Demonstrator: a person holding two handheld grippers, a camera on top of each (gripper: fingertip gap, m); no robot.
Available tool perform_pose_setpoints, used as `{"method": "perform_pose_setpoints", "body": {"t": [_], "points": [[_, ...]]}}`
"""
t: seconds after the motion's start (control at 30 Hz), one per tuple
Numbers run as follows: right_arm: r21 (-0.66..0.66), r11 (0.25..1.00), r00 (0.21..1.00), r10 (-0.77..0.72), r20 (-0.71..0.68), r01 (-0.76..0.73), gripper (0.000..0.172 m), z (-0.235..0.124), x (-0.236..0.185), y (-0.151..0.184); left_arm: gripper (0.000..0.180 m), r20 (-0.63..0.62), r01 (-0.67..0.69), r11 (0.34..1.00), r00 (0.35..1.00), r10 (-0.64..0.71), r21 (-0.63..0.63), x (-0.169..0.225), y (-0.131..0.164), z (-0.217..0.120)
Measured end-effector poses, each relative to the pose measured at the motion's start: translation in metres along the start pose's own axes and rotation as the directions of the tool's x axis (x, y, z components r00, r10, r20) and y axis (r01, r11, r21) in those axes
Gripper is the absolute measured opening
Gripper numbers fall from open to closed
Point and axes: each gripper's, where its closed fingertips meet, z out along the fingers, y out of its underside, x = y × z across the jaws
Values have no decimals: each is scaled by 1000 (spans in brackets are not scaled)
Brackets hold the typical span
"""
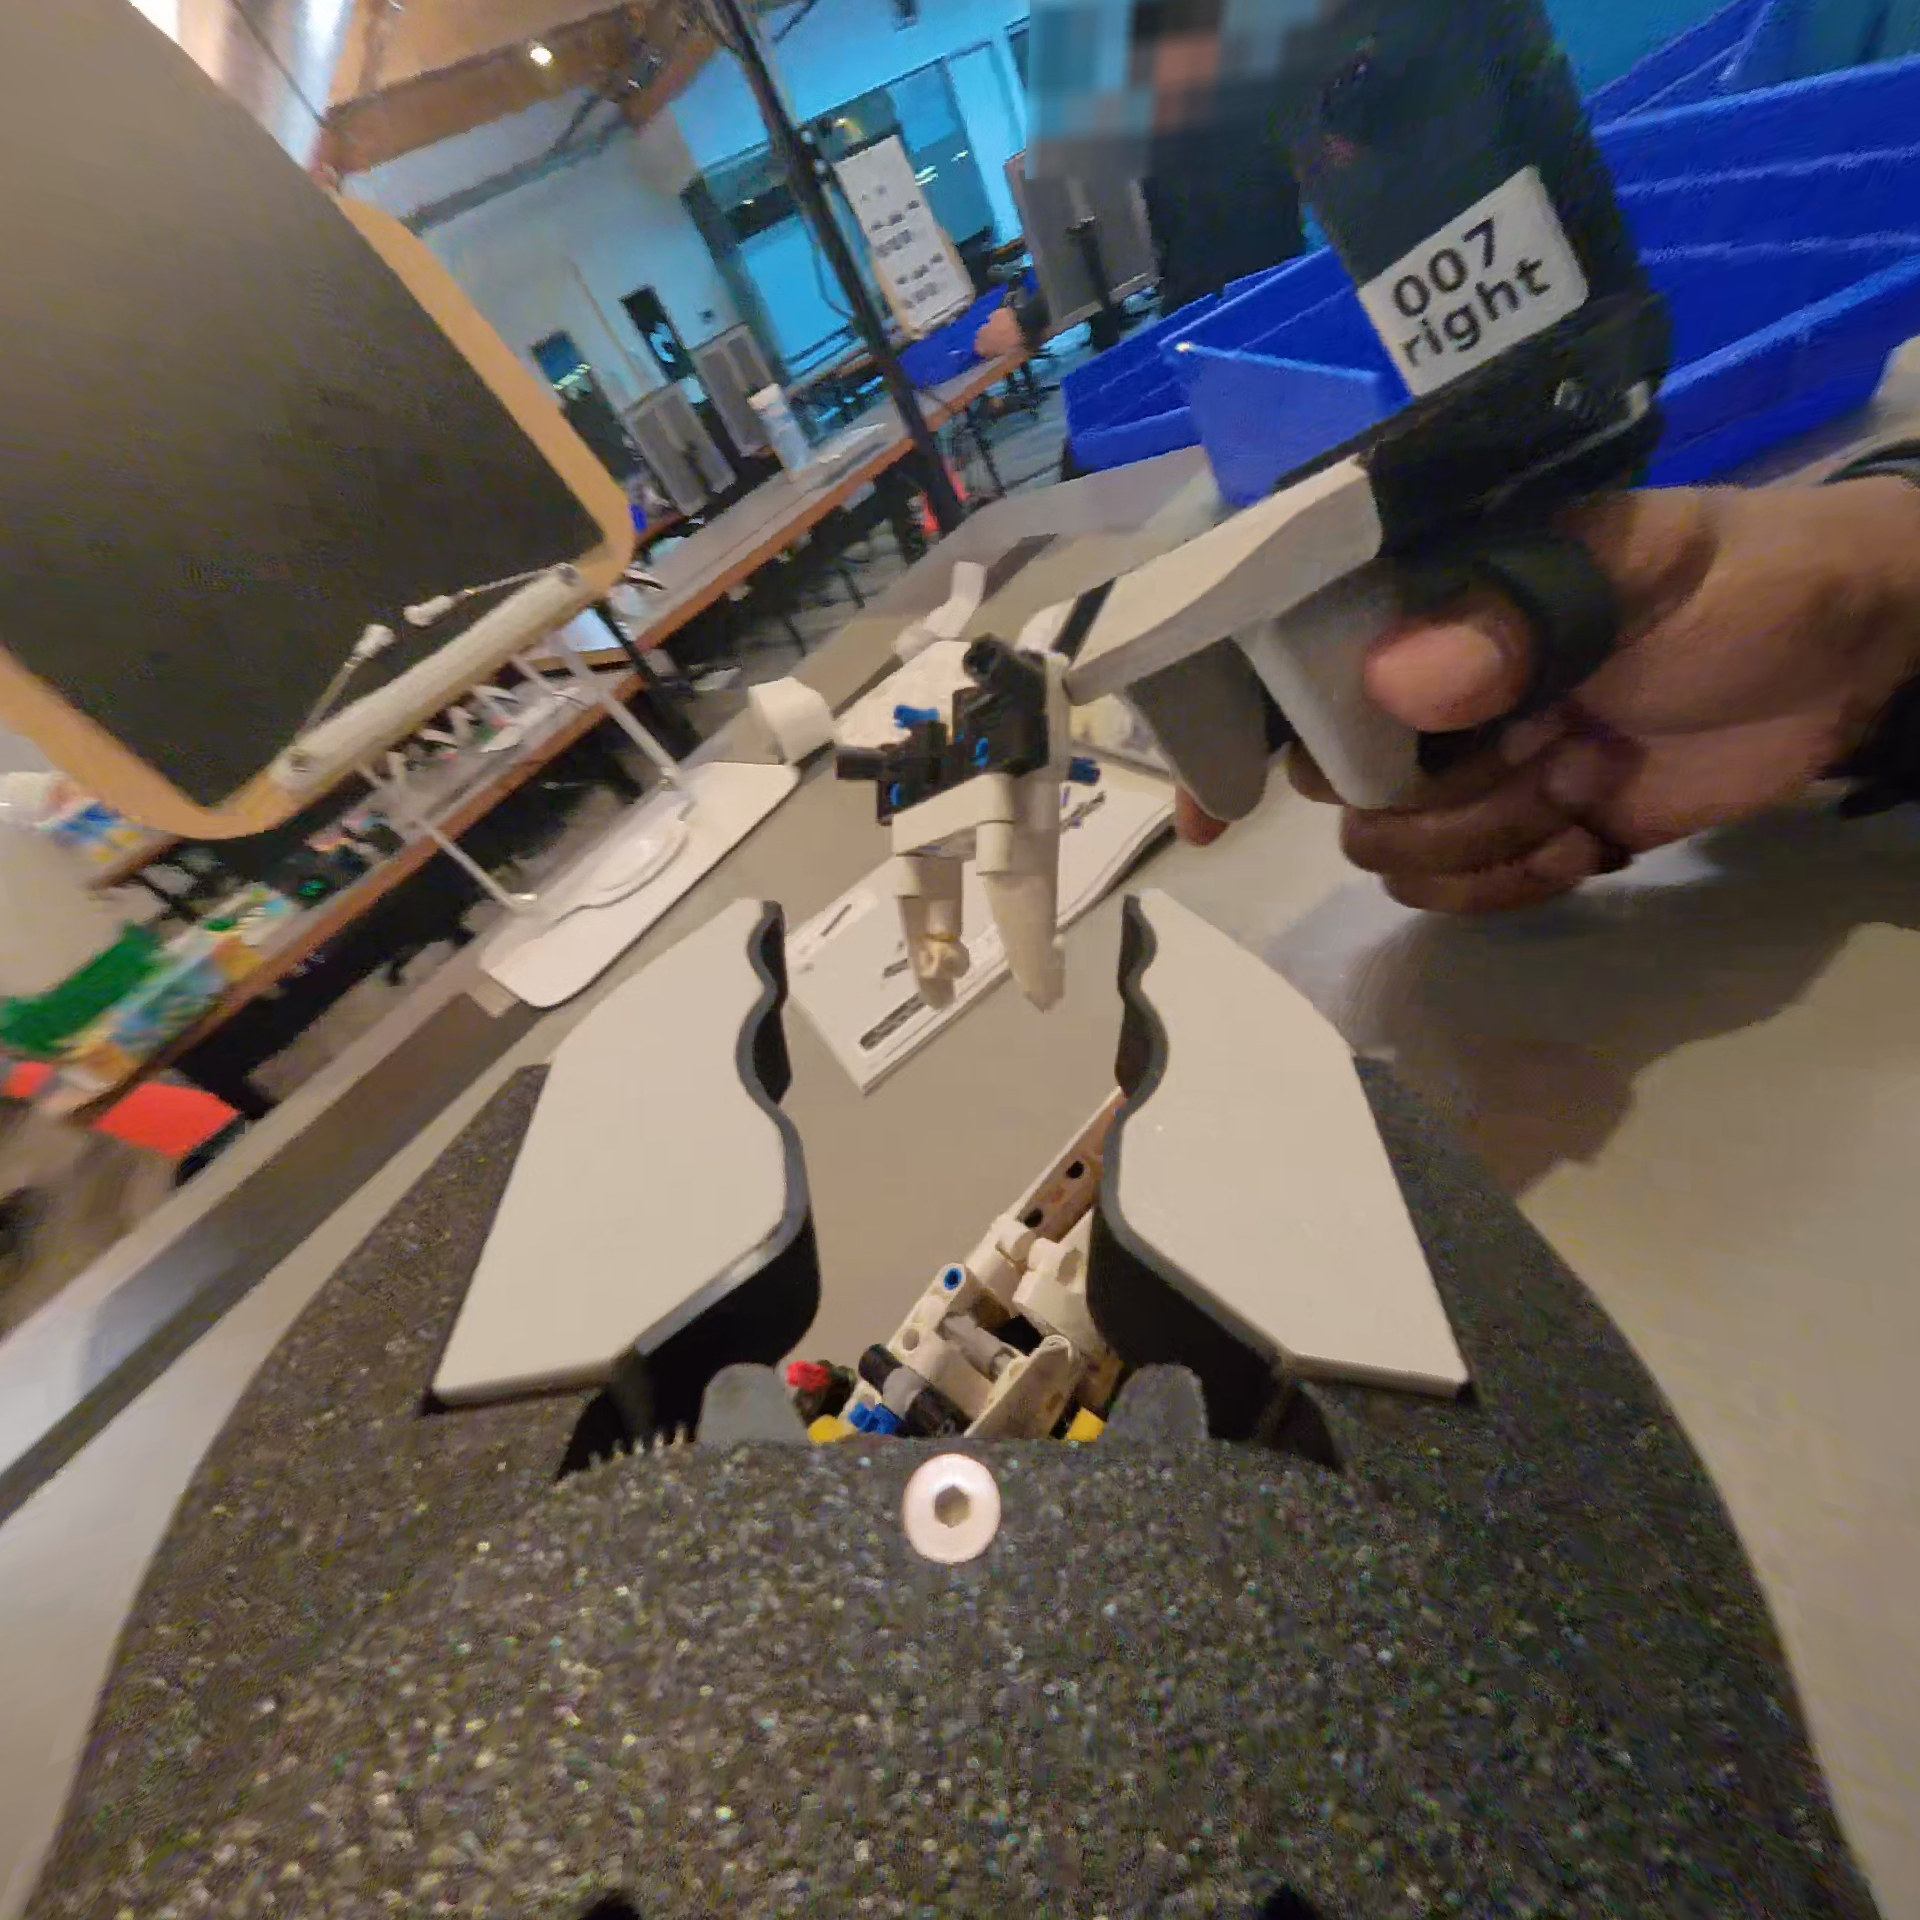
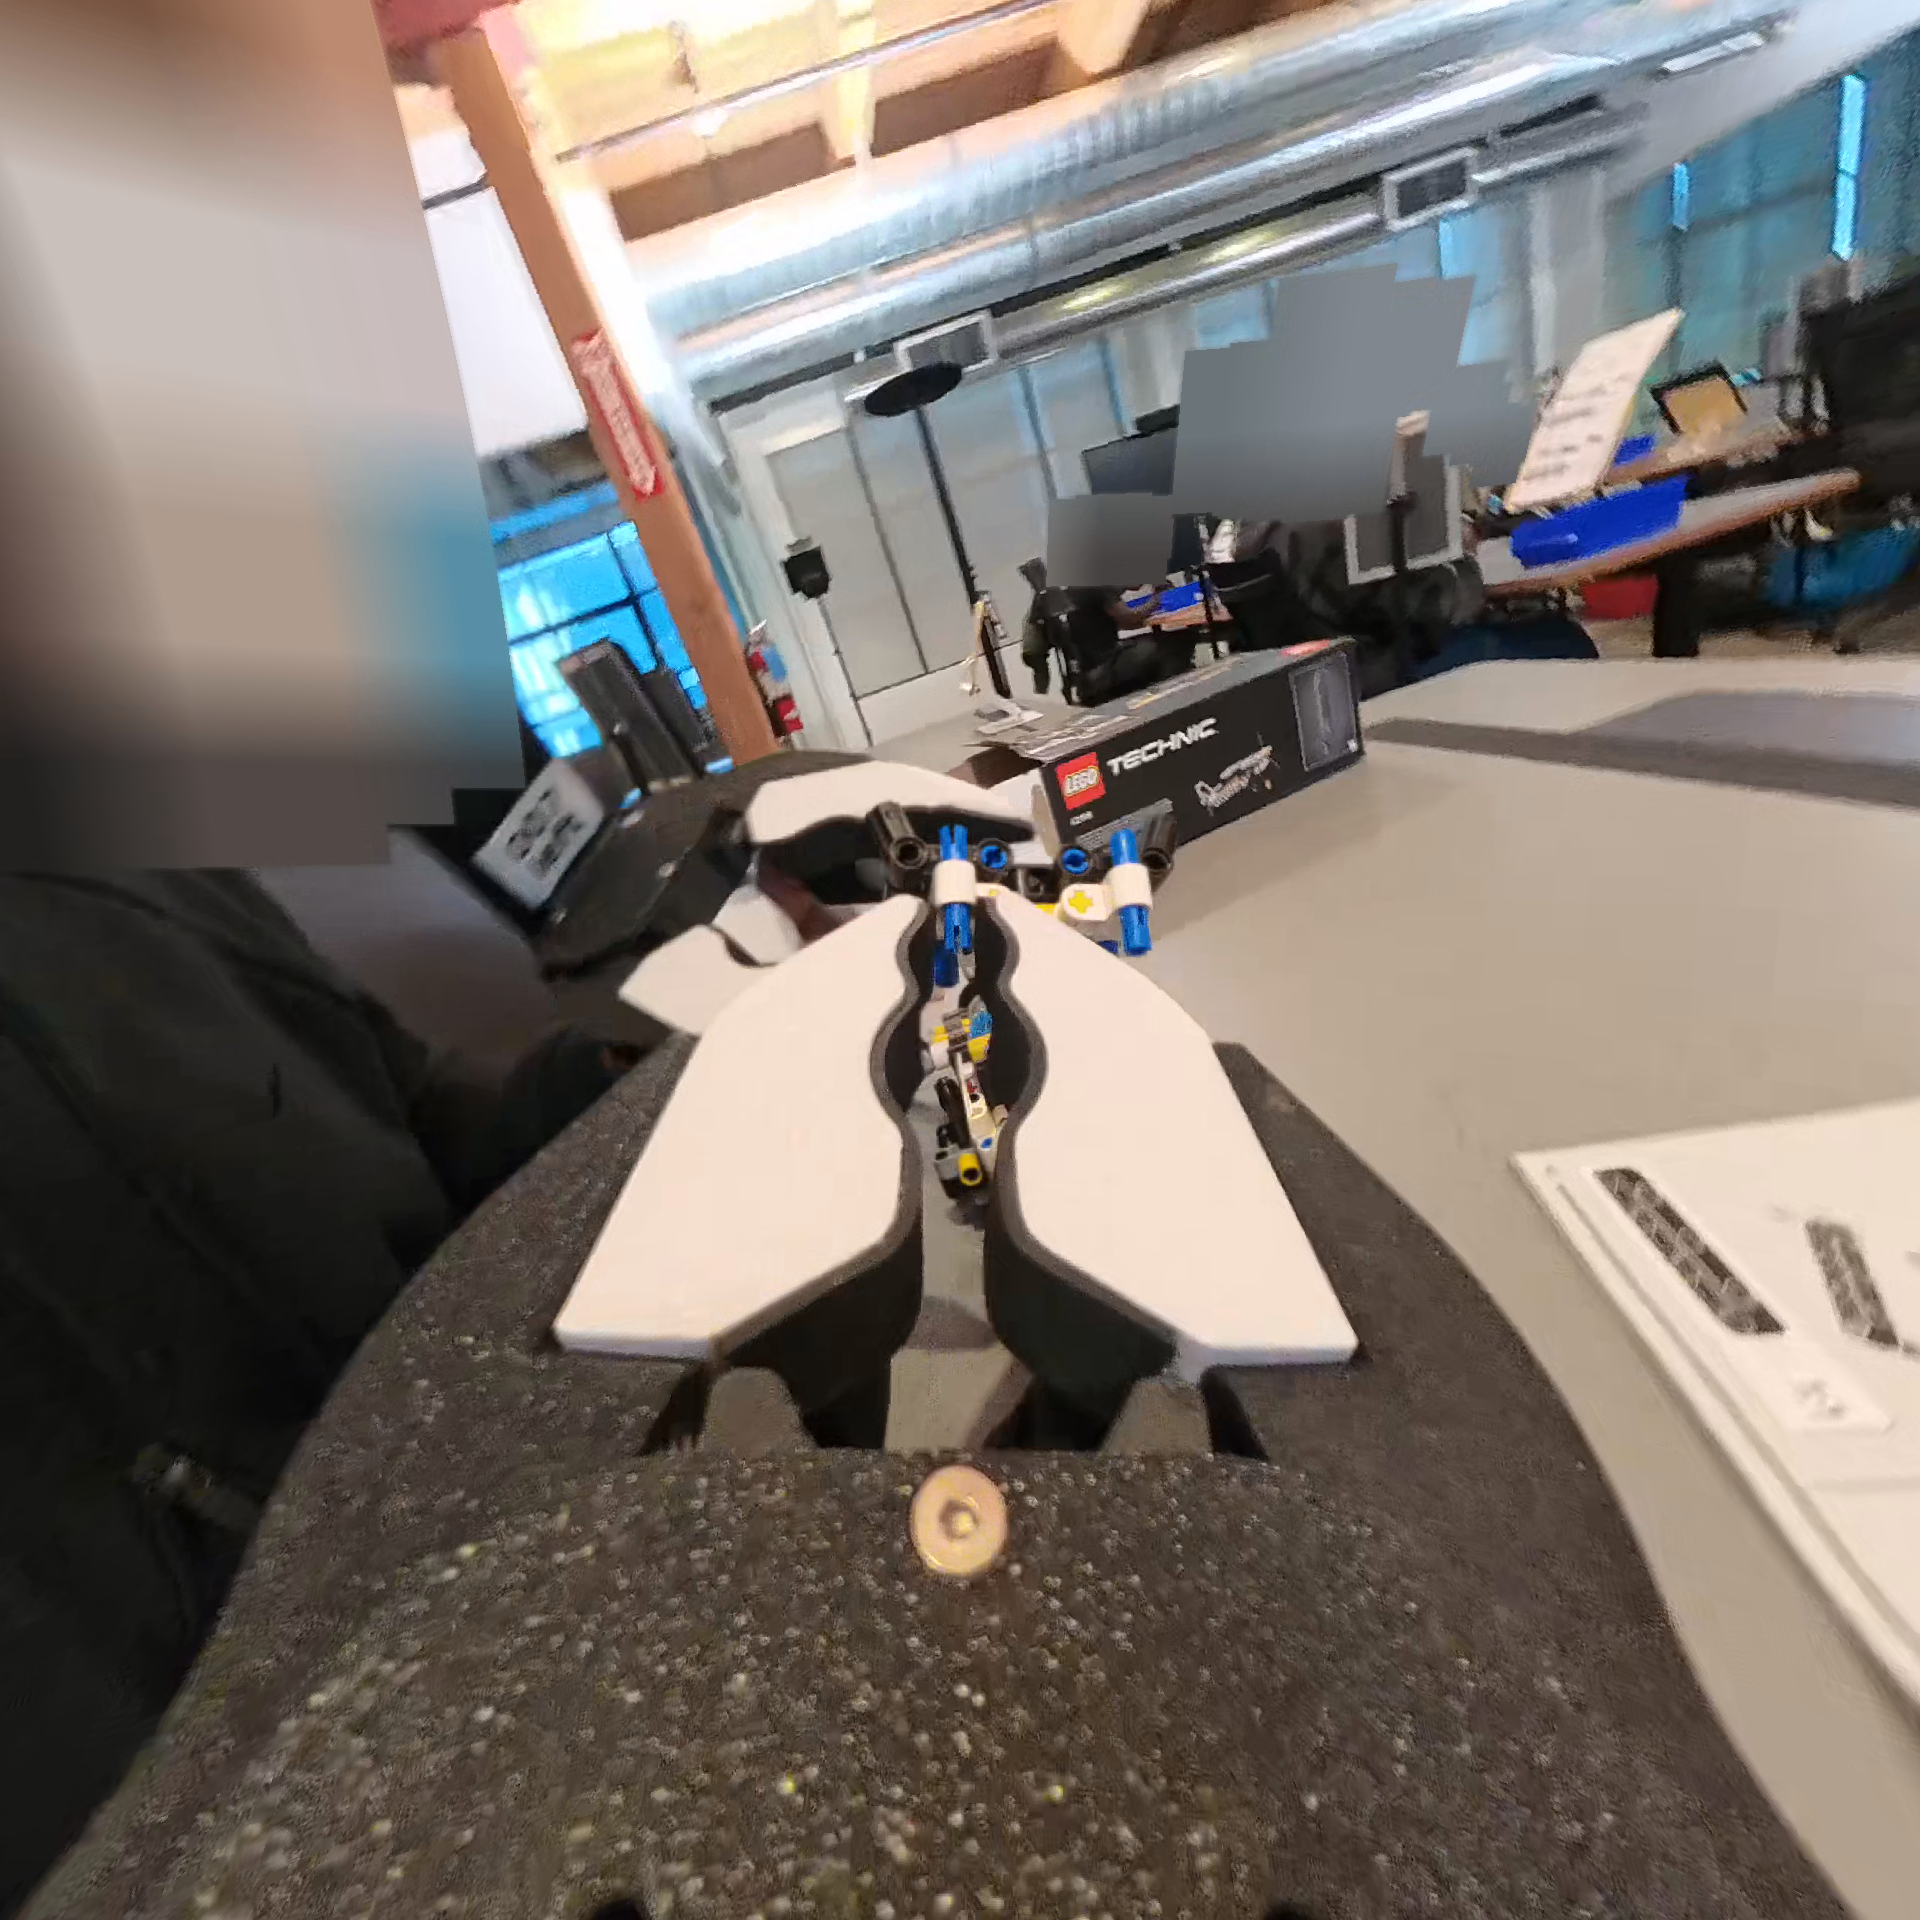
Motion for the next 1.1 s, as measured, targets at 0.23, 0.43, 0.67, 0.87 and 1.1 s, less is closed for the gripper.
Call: {"method": "perform_pose_setpoints", "body": {"t": [0.23, 0.43, 0.67, 0.87, 1.1], "points": [[45, 985, 983, 170, -63, -167, 7, 4, -1, 11, 46, 147, -244, 961, 954, 262, -130, 7, 8, 14], [33, 983, 980, 183, -81, -181, 7, 4, -6, 21, 19, 209, -405, 894, 873, 440, -190, 3, 8, 12], [-207, 964, 978, -188, -93, 166, 32, 4, -12, 35, 19, 128, -526, 817, 817, 563, -238, 7, 24, 8], [-410, 708, 783, -622, 25, 575, 36, 11, -16, 49, 19, 18, -572, 795, 809, 587, -201, 20, 32, 1], [-466, 624, 751, -642, 152, 628, 21, 18, -23, 70, 19, -99, -601, 782, 799, 593, -166, 40, 42, -8]]}}
